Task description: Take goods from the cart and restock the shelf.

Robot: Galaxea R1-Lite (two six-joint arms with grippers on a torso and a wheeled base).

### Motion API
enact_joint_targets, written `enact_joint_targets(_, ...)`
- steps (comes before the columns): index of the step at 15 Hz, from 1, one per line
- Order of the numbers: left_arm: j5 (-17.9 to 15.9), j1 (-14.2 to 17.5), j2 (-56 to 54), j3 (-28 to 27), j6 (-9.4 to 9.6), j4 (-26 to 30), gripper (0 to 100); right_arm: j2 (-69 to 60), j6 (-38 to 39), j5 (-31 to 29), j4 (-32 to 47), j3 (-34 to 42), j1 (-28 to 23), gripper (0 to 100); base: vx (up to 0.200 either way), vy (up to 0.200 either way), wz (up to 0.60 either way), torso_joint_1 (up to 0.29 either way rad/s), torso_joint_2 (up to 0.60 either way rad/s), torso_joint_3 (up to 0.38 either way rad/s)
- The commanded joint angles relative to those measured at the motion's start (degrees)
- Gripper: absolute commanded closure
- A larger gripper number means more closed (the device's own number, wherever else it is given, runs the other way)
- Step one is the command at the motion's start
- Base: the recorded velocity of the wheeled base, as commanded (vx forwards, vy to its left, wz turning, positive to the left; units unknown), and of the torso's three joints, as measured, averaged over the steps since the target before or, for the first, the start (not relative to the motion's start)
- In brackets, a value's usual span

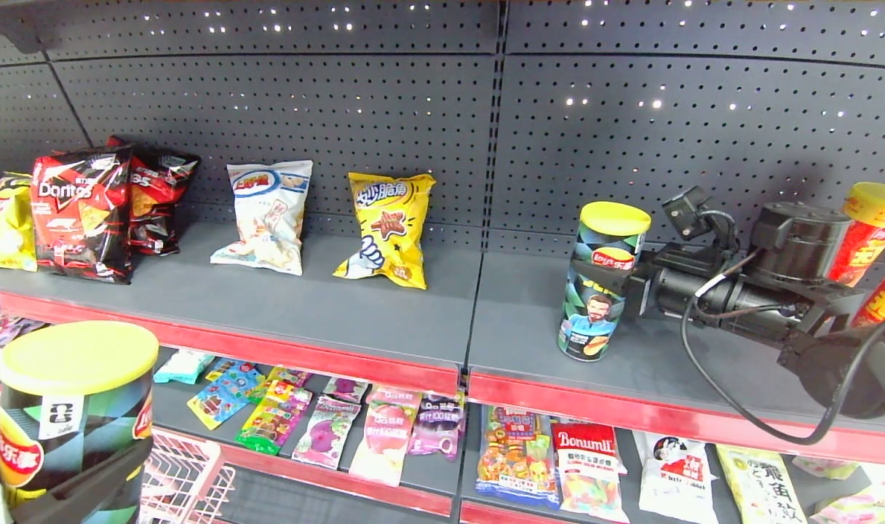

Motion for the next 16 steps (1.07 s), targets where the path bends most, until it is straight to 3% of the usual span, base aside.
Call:
enact_joint_targets(1, 0.00, -0.03, 0.24, 0.34, 0.01, -0.01, 100, 0.24, 0.12, 0.01, -0.02, 0.29, 0.17, 100, 0.000, 0.000, 0.00, 0.000, 0.00, 0.000)
enact_joint_targets(8, -0.09, -0.03, 0.33, 0.78, -0.08, -0.01, 100, 0.32, 0.12, -0.34, -0.02, 0.55, 0.26, 100, 0.000, 0.000, 0.00, 0.000, 0.00, 0.000)
enact_joint_targets(9, -0.09, -0.03, 0.33, 0.78, -0.08, -0.01, 100, 0.59, 0.03, -0.87, -0.02, 0.46, 0.26, 0, 0.000, 0.000, 0.00, 0.000, 0.00, 0.000)
enact_joint_targets(16, -0.09, 0.06, 0.24, 1.13, -0.08, -0.01, 100, 0.24, 0.12, -1.22, -0.02, 0.55, 0.26, 0, 0.000, 0.000, 0.00, 0.000, 0.00, 0.000)
